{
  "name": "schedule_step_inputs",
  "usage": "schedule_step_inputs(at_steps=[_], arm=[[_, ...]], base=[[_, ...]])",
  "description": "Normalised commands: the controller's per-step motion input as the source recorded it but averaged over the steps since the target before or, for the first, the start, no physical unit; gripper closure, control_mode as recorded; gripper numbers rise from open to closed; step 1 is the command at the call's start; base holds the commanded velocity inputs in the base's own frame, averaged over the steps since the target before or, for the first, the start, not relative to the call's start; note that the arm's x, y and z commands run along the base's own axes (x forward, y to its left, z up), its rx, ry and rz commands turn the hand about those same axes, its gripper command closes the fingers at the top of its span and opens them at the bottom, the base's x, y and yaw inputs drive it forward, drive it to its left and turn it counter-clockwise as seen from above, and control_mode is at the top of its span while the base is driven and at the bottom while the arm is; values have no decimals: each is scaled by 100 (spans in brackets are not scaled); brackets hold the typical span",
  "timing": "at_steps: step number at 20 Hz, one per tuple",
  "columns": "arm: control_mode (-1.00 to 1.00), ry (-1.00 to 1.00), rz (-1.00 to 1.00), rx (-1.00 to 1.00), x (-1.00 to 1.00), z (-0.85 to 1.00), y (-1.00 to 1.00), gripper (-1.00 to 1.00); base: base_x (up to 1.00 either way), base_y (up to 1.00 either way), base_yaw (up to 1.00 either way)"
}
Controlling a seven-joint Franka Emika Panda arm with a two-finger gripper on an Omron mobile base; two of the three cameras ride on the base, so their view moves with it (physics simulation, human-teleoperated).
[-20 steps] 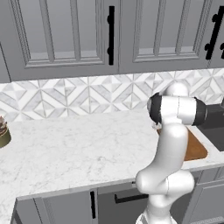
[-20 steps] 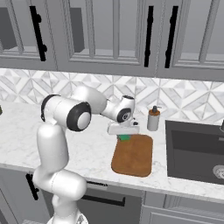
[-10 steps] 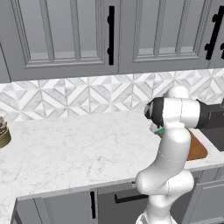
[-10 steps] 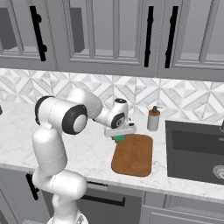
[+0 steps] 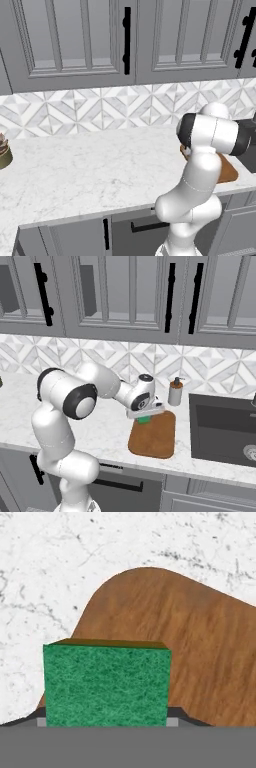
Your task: Pick up the sponge from the counter and clean the cutting board by briefly scrubbing or pressing down on the cutting board. Once finished, release the sponge.
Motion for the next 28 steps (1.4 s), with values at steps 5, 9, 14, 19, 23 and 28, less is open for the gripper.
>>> schedule_step_inputs(at_steps=[5, 9, 14, 19, 23, 28], arm=[[-100, 0, 0, 2, -7, 1, -33, 100], [-100, -1, 0, 0, 7, -14, -40, 100], [-100, -5, 0, 0, 27, -6, -56, 100], [-100, -10, 0, -1, 17, 0, -58, 100], [-100, -6, 0, 0, 13, 0, -53, 100], [-100, -5, 0, 0, 6, 0, -52, 100]], base=[[0, 0, 0], [0, 0, 0], [0, 0, 0], [0, 0, 0], [0, 0, 0], [0, 0, 0]])
